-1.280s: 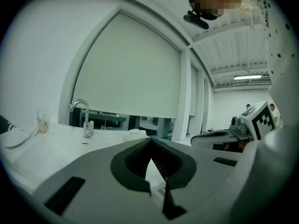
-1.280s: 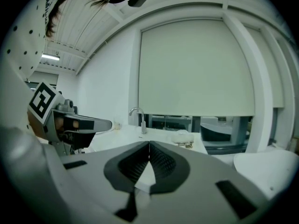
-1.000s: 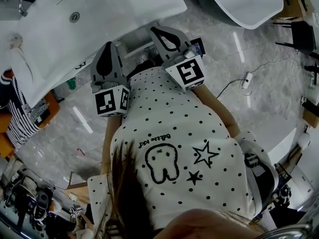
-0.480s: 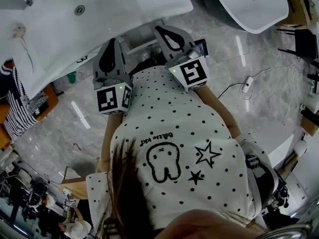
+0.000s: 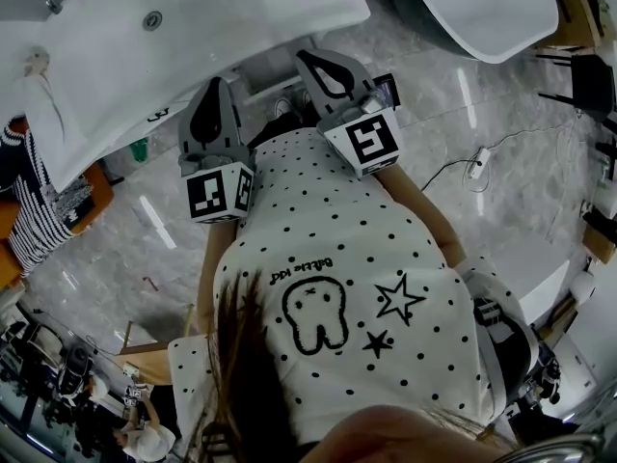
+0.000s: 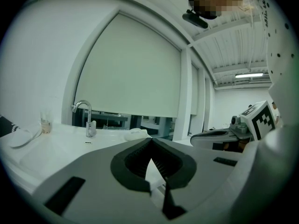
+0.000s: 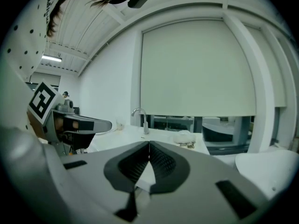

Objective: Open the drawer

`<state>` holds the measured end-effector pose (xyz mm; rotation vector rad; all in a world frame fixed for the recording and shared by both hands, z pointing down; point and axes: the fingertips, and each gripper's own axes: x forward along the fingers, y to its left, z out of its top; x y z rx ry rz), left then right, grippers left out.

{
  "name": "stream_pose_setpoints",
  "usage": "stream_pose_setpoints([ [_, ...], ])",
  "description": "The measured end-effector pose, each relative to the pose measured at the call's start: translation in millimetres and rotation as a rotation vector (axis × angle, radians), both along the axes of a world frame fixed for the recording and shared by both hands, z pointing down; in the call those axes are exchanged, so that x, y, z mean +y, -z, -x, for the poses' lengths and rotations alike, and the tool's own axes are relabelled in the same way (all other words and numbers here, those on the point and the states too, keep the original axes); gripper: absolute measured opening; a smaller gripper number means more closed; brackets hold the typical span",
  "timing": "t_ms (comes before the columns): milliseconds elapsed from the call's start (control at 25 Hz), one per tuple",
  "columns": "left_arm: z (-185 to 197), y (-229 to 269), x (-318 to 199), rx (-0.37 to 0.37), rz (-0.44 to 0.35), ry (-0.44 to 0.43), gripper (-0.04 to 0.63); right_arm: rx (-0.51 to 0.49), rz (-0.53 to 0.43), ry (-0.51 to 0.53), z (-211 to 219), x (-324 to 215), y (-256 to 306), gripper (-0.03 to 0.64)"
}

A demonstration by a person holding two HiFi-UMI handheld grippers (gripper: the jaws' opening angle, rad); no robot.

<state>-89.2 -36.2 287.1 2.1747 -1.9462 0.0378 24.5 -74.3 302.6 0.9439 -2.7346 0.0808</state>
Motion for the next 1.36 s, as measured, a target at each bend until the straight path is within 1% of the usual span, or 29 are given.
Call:
stream_pose_setpoints([
  [1360, 6.1, 0.9, -2.8, 0.014, 0.004, 0.007, 0.005, 0.035, -0.010, 0.021, 9.1, 0.0, 0.4, 0.014],
])
